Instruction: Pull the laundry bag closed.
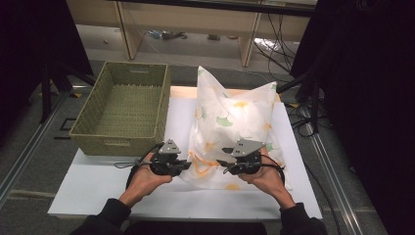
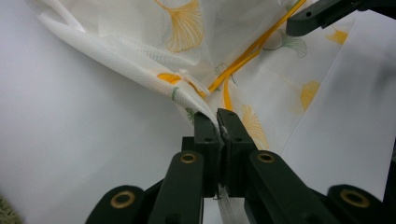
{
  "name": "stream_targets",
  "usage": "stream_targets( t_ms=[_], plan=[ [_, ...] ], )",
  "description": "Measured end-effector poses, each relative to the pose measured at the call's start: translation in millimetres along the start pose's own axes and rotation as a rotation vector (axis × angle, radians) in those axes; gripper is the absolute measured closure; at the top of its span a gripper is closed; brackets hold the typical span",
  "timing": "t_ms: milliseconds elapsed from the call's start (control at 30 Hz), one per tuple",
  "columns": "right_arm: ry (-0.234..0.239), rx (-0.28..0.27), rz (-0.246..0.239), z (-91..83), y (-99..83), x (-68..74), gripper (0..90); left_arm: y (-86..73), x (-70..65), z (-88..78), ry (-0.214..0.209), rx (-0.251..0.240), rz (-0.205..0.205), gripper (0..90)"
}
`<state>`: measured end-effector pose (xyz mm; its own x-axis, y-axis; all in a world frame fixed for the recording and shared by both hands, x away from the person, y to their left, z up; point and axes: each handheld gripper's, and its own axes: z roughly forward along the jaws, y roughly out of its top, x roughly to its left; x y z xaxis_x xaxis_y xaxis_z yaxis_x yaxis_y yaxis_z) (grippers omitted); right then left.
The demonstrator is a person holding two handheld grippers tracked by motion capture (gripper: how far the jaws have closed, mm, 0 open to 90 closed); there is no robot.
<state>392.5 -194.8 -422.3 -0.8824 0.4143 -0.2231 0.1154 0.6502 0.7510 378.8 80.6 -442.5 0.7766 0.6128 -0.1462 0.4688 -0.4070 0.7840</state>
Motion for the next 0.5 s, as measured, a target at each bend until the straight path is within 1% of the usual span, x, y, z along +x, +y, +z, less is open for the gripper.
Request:
stream_targets(
  t_ms=[33,67,100,133,167,200,233,267,300,333,367,400,433,467,500],
  plan=[
    [0.007,0.004,-0.012,2.7,1.5,2.0,60.9,1.1,-1.5,0.5,-0.002,-0.009,-0.011,86.2],
    [0.015,0.006,-0.022,5.2,2.8,4.1,63.4,2.2,-2.3,0.7,-0.006,-0.010,-0.004,86.2],
    [0.019,0.001,-0.030,8.1,3.9,5.9,64.2,3.2,-2.7,0.7,-0.009,-0.001,0.010,86.2],
    [0.027,0.000,-0.031,10.8,5.1,7.3,64.8,3.6,-4.6,2.1,-0.012,-0.012,0.002,86.2],
    [0.031,-0.002,-0.042,13.8,5.9,8.2,65.9,4.0,-5.4,2.4,-0.014,-0.007,0.010,86.2],
    [0.033,-0.007,-0.045,16.2,6.6,9.3,66.0,3.9,-5.8,3.7,-0.024,-0.011,0.010,86.2],
    [0.040,-0.010,-0.042,18.8,7.0,9.9,66.0,4.3,-6.0,2.9,-0.016,0.001,0.025,86.2],
    [0.045,-0.006,-0.043,20.9,7.4,10.8,66.4,4.3,-7.7,4.1,-0.018,-0.008,0.010,86.2],
    [0.044,-0.006,-0.048,22.8,7.7,11.9,66.8,4.8,-7.6,4.4,-0.021,-0.010,0.021,86.2],
    [0.053,-0.003,-0.049,24.9,8.1,12.6,66.9,5.2,-6.9,3.8,-0.024,0.000,0.035,86.2],
    [0.057,0.000,-0.052,26.3,8.2,12.9,66.9,5.6,-7.8,4.8,-0.032,-0.014,0.026,86.2],
    [0.055,0.000,-0.058,28.2,8.2,13.6,66.9,5.9,-8.5,5.2,-0.036,-0.018,0.021,86.2],
    [0.063,0.000,-0.053,29.8,8.2,14.7,66.6,6.6,-8.2,4.6,-0.035,-0.008,0.041,86.1],
    [0.064,0.000,-0.059,31.7,8.4,15.4,66.5,6.5,-10.3,5.9,-0.037,-0.021,0.024,86.1],
    [0.057,-0.003,-0.063,33.3,8.4,16.5,67.2,6.9,-9.7,5.4,-0.036,-0.010,0.050,86.0]
  ],
)
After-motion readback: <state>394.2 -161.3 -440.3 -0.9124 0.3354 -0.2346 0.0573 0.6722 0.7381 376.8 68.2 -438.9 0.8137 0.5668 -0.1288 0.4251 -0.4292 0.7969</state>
